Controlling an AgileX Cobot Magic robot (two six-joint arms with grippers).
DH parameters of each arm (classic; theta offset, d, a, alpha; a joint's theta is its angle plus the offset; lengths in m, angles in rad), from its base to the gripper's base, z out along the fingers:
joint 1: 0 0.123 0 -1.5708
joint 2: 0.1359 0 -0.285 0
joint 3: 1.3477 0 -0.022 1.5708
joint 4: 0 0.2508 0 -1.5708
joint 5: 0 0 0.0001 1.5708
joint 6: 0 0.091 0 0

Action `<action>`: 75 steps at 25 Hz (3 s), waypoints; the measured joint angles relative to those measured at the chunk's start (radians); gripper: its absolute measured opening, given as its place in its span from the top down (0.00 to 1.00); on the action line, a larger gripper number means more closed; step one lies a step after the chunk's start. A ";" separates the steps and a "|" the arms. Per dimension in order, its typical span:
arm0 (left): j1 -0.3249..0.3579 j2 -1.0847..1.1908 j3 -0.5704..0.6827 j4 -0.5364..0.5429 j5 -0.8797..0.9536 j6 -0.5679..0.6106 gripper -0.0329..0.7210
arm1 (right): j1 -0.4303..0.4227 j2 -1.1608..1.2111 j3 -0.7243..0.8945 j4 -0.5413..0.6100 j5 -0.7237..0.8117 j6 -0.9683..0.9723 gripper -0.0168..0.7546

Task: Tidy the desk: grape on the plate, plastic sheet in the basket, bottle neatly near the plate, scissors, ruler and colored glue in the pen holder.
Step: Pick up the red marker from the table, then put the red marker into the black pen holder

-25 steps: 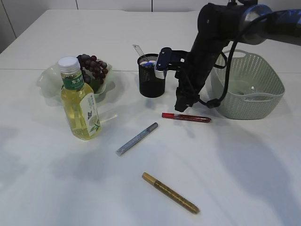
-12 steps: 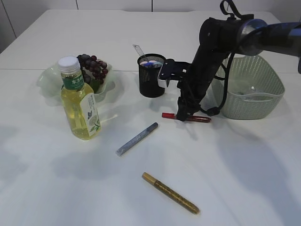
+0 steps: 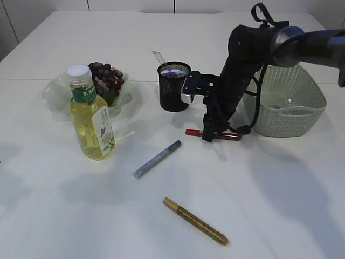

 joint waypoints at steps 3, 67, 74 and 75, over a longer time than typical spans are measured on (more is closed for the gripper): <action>0.000 0.000 0.000 0.000 0.000 0.000 0.45 | 0.000 0.002 0.000 0.002 -0.009 0.000 0.48; 0.000 0.000 0.000 -0.043 0.039 0.002 0.45 | -0.157 -0.068 -0.008 1.241 -0.193 -0.445 0.82; 0.000 0.000 0.000 -0.056 0.039 0.002 0.45 | -0.157 0.017 -0.016 1.495 -0.231 -0.592 0.82; 0.000 0.000 0.000 -0.056 0.039 0.002 0.45 | -0.157 0.028 -0.025 1.500 -0.234 -0.602 0.82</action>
